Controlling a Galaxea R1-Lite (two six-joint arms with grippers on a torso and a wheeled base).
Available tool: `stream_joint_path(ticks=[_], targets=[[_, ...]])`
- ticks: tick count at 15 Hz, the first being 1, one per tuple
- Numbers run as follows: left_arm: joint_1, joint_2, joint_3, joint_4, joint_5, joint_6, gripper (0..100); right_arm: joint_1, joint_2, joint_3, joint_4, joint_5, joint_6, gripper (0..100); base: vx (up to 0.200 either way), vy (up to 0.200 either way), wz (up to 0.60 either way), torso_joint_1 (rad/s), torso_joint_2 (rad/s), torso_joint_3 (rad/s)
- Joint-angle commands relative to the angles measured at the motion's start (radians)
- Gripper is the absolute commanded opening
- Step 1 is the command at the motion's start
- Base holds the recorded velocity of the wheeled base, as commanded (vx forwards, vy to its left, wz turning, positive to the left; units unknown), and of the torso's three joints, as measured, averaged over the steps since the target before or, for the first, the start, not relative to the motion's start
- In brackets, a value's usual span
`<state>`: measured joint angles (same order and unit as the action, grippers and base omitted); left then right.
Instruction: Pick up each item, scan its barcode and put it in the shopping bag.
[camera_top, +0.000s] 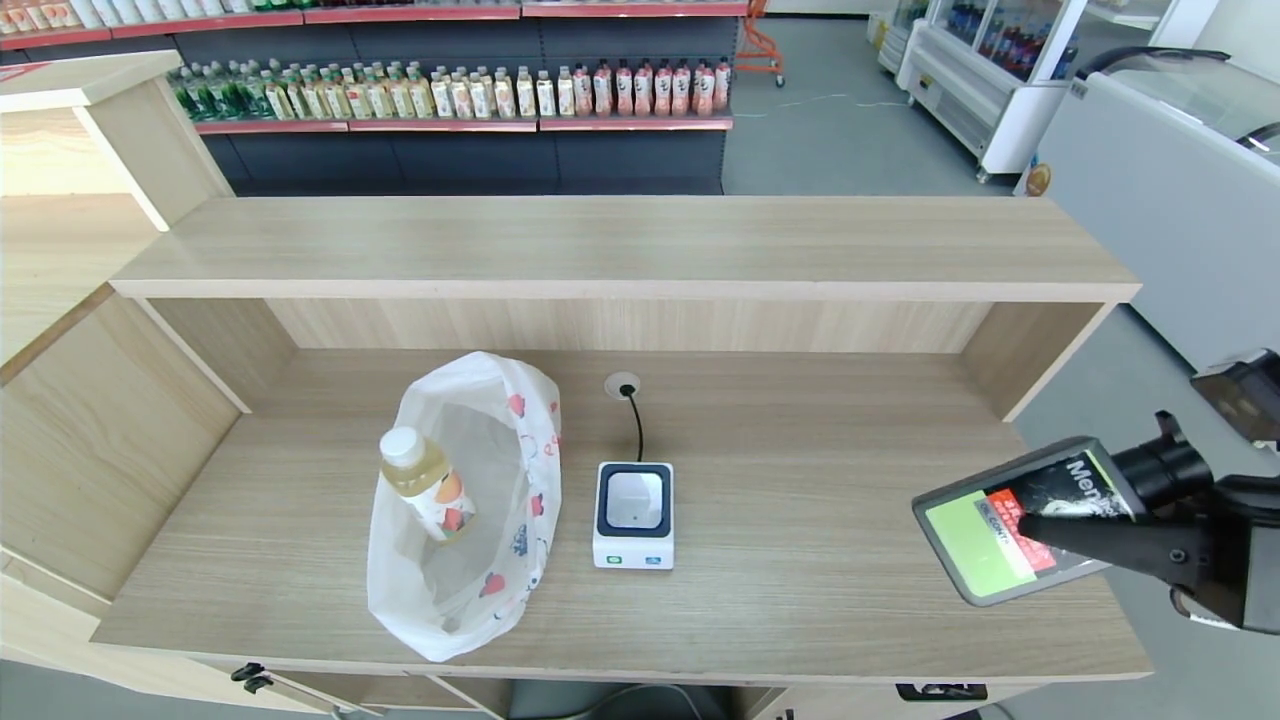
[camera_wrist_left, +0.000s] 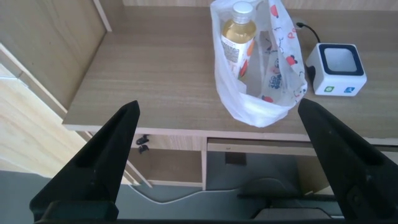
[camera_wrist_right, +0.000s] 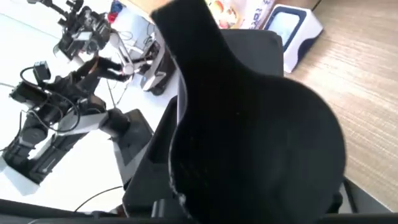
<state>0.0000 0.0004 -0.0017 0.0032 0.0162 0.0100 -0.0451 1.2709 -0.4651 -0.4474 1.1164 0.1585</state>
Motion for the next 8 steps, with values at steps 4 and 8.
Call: stream_joint_path(ticks=[4,8], targets=[[0.002,0.0,0.0,0.0,0.001,0.001,100,-0.05,0.07,-0.012,-0.083,-0.012,0.078,0,0.0,0.0,0.0,0.0,0.0,0.0],[0.002,0.0,0.0,0.0,0.001,0.001,100,-0.081,0.068,-0.023,-0.082,-0.063,0.102,0,0.0,0.0,0.0,0.0,0.0,0.0]])
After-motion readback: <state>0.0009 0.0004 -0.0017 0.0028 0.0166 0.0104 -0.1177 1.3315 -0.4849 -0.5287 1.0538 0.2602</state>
